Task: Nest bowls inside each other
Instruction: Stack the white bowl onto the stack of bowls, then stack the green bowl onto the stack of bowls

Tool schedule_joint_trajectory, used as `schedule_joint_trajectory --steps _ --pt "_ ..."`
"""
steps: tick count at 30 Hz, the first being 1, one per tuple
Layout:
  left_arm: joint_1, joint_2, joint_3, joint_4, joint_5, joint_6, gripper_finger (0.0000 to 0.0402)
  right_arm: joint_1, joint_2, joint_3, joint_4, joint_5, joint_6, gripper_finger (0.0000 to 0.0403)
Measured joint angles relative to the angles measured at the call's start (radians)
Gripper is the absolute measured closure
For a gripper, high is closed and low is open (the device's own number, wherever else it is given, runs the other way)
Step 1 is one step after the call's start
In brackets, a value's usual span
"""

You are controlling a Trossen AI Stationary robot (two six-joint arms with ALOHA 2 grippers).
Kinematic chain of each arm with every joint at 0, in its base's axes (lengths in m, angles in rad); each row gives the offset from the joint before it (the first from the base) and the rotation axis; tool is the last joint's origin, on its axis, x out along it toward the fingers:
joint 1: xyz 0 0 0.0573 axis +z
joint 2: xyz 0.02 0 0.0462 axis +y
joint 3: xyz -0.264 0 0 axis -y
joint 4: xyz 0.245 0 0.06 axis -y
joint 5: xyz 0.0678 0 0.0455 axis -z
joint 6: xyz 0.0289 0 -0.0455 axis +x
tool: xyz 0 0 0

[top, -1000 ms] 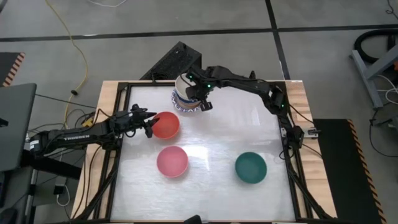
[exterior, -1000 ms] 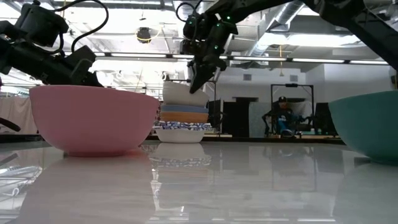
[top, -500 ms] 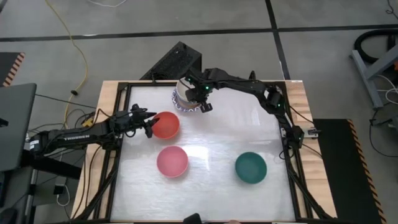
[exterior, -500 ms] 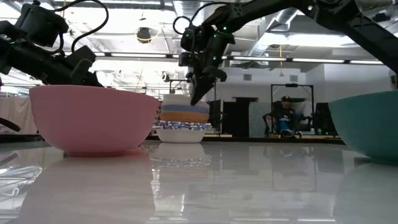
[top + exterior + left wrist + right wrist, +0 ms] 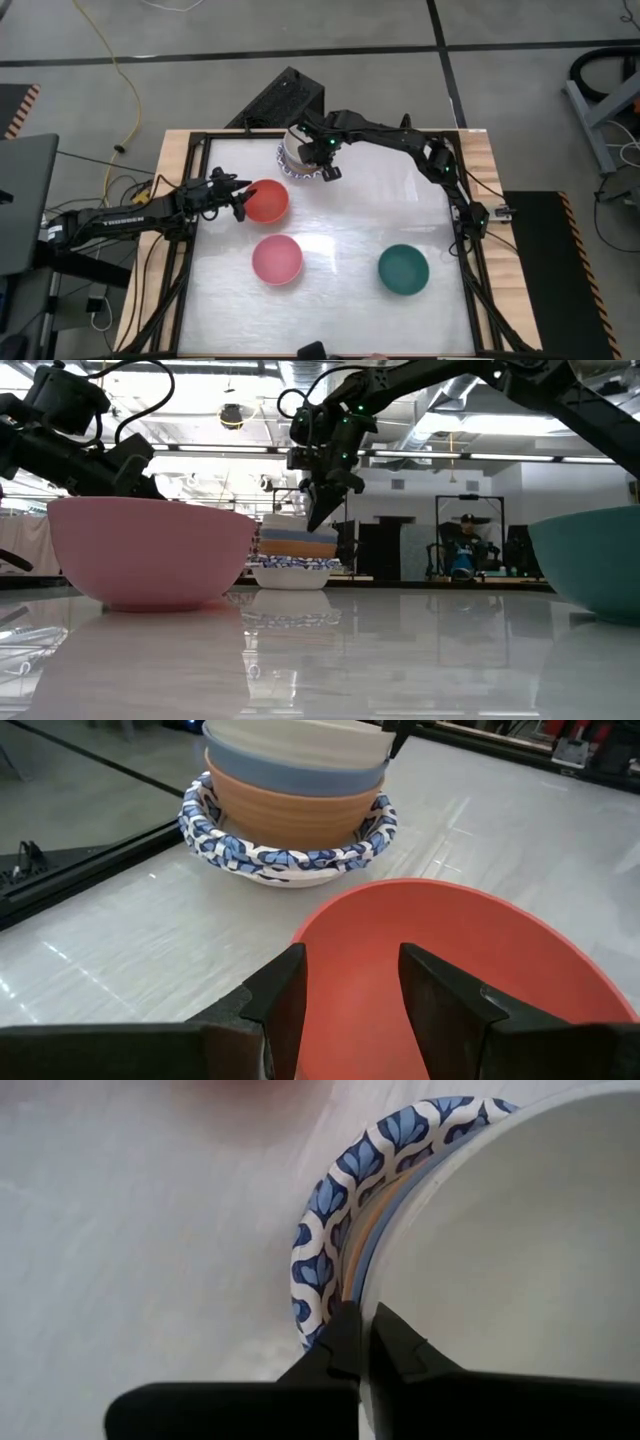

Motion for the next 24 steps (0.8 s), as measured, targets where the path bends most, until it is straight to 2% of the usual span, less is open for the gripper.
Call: schedule_joint_trajectory --steps 10,24 --pt "0.0 0.0 0.0 0.0 0.0 0.0 0.0253 -0.004 0.0 0.0 0.008 0.002 0.039 0.0342" --pt "0.0 0.0 0.0 0.0 0.0 0.0 0.0253 -0.004 -0.002 0.055 -0.014 0.003 0.055 0.032"
